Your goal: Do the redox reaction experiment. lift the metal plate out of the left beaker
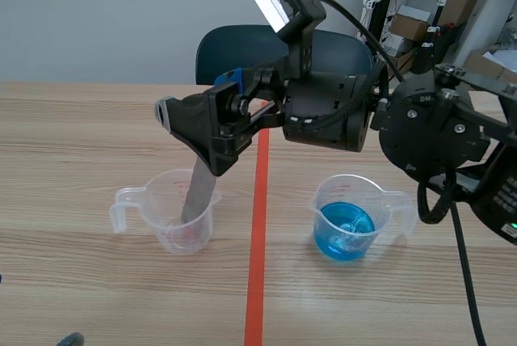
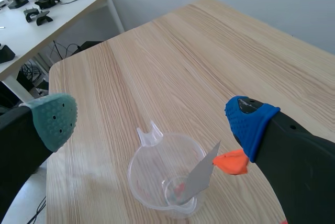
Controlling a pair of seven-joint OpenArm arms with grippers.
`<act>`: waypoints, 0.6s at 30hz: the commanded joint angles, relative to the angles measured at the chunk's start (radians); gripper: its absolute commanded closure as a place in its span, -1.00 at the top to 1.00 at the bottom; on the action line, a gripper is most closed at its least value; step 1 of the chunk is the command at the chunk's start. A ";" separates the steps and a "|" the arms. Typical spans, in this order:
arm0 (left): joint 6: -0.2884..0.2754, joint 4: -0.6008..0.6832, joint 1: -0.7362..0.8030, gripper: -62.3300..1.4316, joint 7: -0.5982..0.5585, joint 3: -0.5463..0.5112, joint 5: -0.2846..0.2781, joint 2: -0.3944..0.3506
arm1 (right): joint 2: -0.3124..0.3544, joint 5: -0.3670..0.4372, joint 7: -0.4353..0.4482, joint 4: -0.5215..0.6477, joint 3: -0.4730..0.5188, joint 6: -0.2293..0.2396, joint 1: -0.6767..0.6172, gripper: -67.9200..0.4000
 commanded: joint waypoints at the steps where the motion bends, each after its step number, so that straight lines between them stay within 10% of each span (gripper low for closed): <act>1: -0.003 0.017 0.002 1.00 -0.014 -0.003 -0.006 0.005 | 0.008 0.008 0.015 0.011 0.003 0.001 0.023 0.74; 18: -0.003 0.017 0.002 1.00 -0.013 -0.003 -0.006 0.005 | 0.093 0.005 0.018 0.156 0.133 0.009 0.016 0.74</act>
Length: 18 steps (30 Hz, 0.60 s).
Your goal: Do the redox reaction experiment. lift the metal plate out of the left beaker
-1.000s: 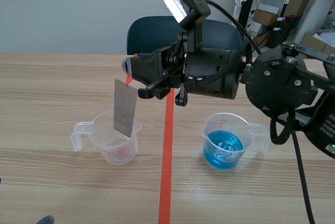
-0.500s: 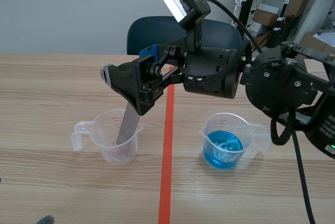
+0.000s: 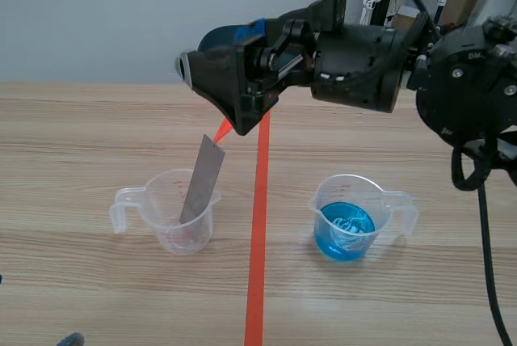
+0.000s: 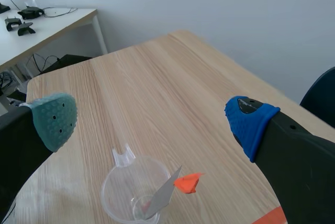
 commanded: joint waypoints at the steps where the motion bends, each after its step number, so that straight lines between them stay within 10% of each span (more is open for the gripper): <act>1: -0.003 0.017 0.002 1.00 -0.013 -0.003 -0.006 0.005 | 0.037 0.029 0.018 0.047 0.020 0.001 0.011 0.74; 18: -0.003 0.017 0.002 1.00 -0.013 -0.003 -0.006 0.005 | 0.139 -0.003 0.230 0.119 0.251 -0.023 -0.343 0.55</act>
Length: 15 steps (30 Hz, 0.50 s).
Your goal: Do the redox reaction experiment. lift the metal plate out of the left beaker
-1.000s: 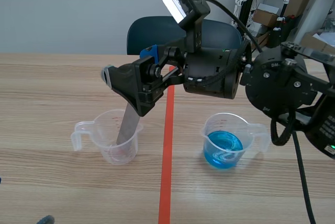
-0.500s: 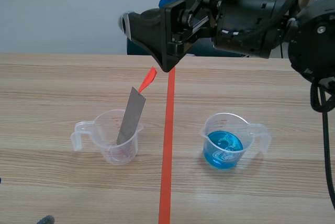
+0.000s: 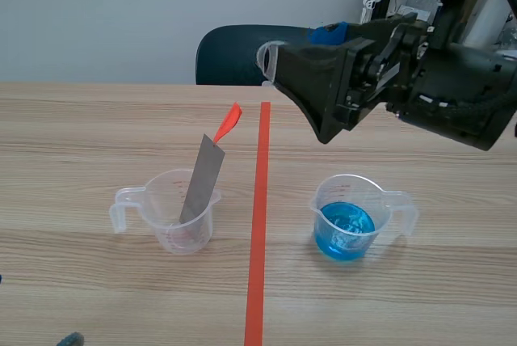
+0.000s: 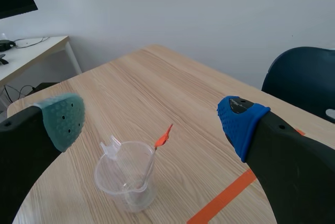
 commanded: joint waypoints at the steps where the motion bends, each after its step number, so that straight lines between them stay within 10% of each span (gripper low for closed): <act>1: -0.003 0.017 0.002 1.00 -0.013 -0.003 -0.006 0.005 | -0.004 -0.010 0.054 -0.003 0.023 -0.011 -0.018 0.55; 15: -0.003 0.017 0.002 1.00 -0.013 -0.003 -0.006 0.005 | -0.172 -0.181 0.113 -0.124 0.083 -0.070 -0.130 0.66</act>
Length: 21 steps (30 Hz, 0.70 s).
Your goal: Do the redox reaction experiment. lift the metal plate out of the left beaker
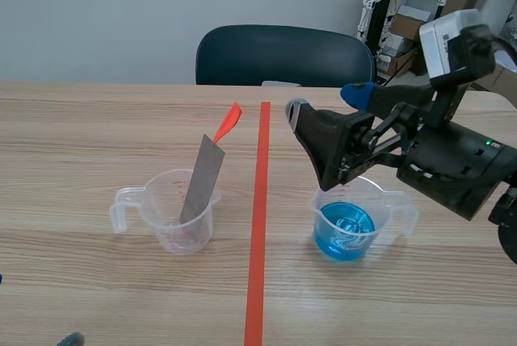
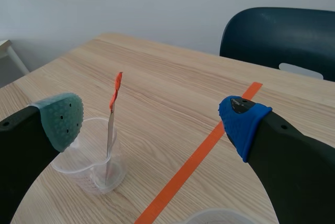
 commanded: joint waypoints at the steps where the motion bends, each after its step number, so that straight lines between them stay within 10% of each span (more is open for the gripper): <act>1: -0.003 0.017 0.002 1.00 -0.014 -0.003 -0.006 0.005 | -0.020 0.007 0.011 0.002 0.002 0.001 0.021 0.75; 4: -0.003 0.017 0.002 1.00 -0.014 -0.003 -0.006 0.005 | -0.061 0.008 0.013 -0.011 0.002 0.000 0.021 1.00; 21: -0.003 0.017 0.003 1.00 -0.014 -0.003 -0.006 0.005 | -0.249 -0.158 0.009 -0.142 0.000 -0.033 0.117 1.00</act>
